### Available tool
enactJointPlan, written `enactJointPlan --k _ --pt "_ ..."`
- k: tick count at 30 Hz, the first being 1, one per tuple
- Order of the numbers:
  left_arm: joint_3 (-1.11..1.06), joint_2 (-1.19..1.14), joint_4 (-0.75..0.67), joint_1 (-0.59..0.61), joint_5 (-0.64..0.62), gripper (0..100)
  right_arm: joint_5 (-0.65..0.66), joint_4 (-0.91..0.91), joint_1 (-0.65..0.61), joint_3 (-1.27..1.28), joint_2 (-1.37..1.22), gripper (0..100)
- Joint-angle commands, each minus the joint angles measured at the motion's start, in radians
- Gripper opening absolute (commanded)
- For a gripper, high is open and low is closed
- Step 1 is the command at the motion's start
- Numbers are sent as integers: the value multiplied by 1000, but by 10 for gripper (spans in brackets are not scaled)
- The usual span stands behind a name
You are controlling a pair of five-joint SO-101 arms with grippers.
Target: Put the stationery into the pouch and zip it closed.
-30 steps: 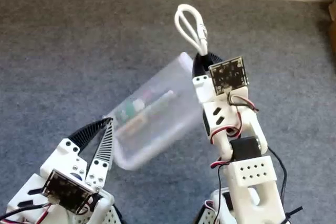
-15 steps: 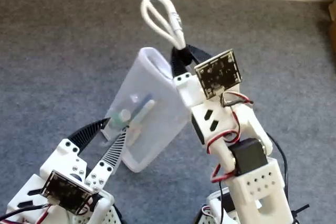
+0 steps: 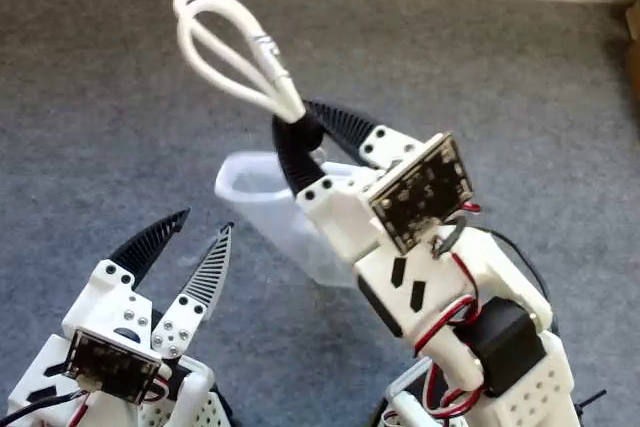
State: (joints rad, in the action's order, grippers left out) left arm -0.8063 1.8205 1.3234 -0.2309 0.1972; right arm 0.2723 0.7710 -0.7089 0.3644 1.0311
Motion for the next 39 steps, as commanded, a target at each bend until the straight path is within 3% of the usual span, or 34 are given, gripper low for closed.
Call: enactJointPlan --k 1,11,14,20,25,29,35,39 --pt "39 2 -18 -10 -57 159 54 1 -39 -79 10 5" --pt "4 1 -32 -1 -54 159 60 47 -41 -87 15 5" --pt "-84 1 -132 41 -54 159 60 96 -45 -88 18 5" --pt "-332 1 -479 156 -58 157 60 173 -117 -88 18 5" --pt "-315 2 -519 154 -61 155 60 177 -180 -88 12 5" --pt "-199 2 -431 142 -64 155 58 156 -209 -82 8 5" --pt "117 4 -97 -33 -64 158 58 61 -209 -77 8 5" --pt "236 2 51 -120 -64 159 58 51 -209 -77 8 5"
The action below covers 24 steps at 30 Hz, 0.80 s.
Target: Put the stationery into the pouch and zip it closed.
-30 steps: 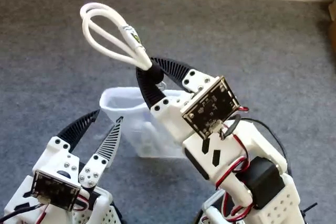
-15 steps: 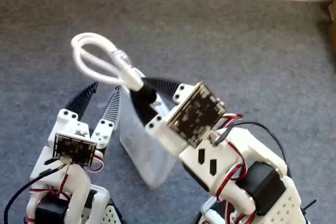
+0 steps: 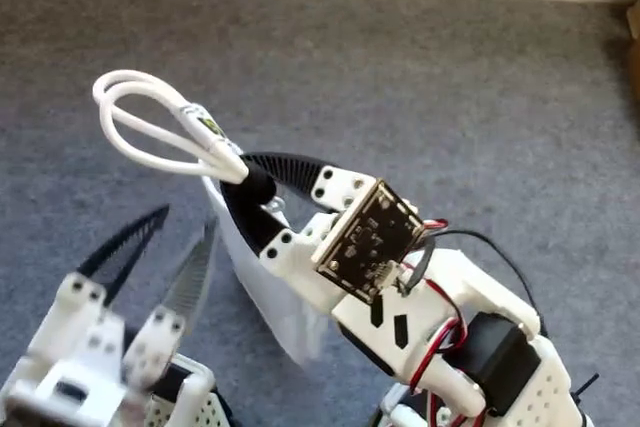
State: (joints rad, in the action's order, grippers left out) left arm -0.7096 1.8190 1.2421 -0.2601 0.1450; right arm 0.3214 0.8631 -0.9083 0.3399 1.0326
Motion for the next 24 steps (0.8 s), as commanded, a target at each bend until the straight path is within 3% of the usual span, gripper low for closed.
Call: enactJointPlan --k 1,4,10,17,24 --pt "151 4 157 -105 -12 159 9 -48 -10 -53 7 5" --pt "160 2 192 -150 -66 169 -40 -101 -10 -39 5 5" --pt "157 2 219 -127 -327 288 -118 -245 -10 50 7 5" --pt "156 2 264 -68 -330 287 -123 -437 58 160 5 5" --pt "105 4 272 -61 -330 287 -124 -475 275 171 -125 5"
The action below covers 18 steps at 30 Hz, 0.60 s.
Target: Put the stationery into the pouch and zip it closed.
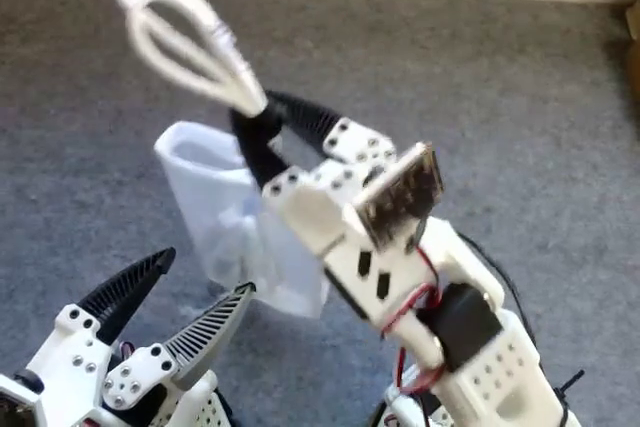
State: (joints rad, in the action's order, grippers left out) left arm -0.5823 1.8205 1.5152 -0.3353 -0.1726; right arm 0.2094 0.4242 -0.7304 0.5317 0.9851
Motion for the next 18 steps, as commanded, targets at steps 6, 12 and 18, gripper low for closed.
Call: enactJointPlan --k 6,12,18 --pt "-64 2 -3 15 -12 287 -78 27 275 -140 -232 5" --pt "-62 2 -3 15 -11 287 -124 213 328 -340 -265 5" --pt "-62 2 -3 15 -11 287 -126 271 378 -504 -280 5"
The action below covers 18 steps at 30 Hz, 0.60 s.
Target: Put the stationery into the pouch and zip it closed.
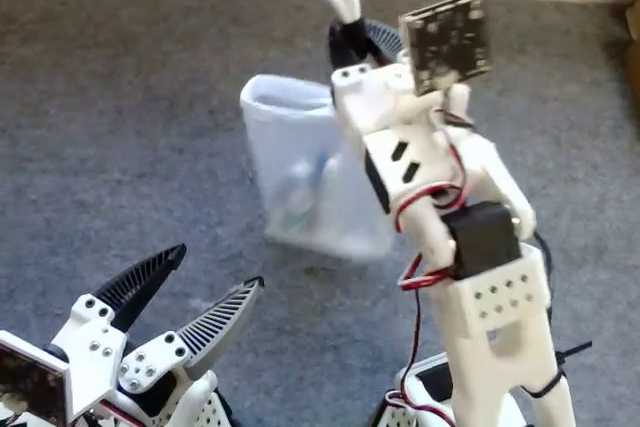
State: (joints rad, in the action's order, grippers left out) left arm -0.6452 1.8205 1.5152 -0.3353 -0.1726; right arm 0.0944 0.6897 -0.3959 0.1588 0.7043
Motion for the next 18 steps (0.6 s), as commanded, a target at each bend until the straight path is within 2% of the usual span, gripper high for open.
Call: enactJointPlan --k 1,8,12,15,18 --pt "1 2 -3 15 -11 287 -11 5 56 -143 -10 5" --pt "1 2 -2 15 -11 287 -5 104 88 -165 -73 5" --pt "-1 2 -2 15 -11 287 49 166 -4 -165 -74 5" --pt "-1 2 3 15 -8 287 106 214 -117 -165 -84 5" --pt "-1 2 8 15 60 287 126 225 -199 -163 -85 5"
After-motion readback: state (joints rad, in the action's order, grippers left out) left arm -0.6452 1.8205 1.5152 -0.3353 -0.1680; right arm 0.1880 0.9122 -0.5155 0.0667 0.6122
